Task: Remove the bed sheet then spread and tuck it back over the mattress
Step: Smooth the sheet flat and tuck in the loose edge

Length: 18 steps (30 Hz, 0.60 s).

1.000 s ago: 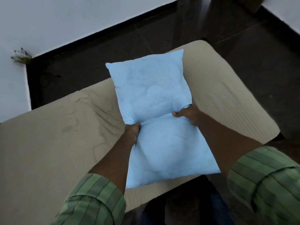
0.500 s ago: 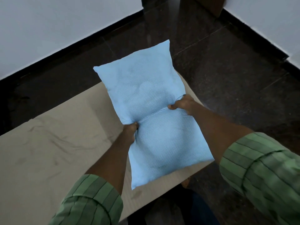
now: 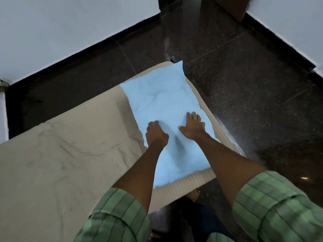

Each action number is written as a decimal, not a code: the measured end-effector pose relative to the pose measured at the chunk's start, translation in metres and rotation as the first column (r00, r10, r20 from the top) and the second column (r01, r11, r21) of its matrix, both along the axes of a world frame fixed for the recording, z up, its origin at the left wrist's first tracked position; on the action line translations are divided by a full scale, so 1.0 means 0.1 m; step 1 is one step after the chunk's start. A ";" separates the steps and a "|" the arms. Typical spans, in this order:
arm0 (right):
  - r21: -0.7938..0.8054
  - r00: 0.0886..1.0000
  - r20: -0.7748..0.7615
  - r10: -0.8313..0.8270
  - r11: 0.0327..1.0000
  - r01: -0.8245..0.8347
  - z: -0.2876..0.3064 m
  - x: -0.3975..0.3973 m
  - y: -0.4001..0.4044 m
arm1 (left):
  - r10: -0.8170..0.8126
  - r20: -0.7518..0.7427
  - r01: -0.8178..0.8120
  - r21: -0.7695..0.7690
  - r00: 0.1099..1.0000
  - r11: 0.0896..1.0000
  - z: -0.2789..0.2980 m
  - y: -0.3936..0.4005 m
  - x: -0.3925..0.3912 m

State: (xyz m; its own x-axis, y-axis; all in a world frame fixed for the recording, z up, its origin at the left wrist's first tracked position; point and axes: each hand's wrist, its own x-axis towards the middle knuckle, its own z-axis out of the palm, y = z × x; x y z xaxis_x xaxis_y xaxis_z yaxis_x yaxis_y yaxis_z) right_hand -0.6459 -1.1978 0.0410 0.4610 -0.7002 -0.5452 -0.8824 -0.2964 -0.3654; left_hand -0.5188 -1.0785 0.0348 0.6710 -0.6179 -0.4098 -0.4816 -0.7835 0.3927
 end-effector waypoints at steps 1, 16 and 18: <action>-0.013 1.000 0.002 0.025 1.000 -0.025 0.04 -0.04 0.09 | -0.041 -0.042 0.039 -0.046 0.998 0.998 0.07 0.04 -0.03; -0.185 0.969 0.125 0.212 0.965 -0.187 1.38 0.29 2.13 | -0.037 -0.039 0.023 -0.315 0.999 0.949 1.28 2.01 -0.04; -0.160 0.959 0.130 0.252 0.960 -0.230 1.41 0.40 2.60 | 0.025 -0.028 -0.032 -0.307 0.999 0.951 1.35 2.52 -0.01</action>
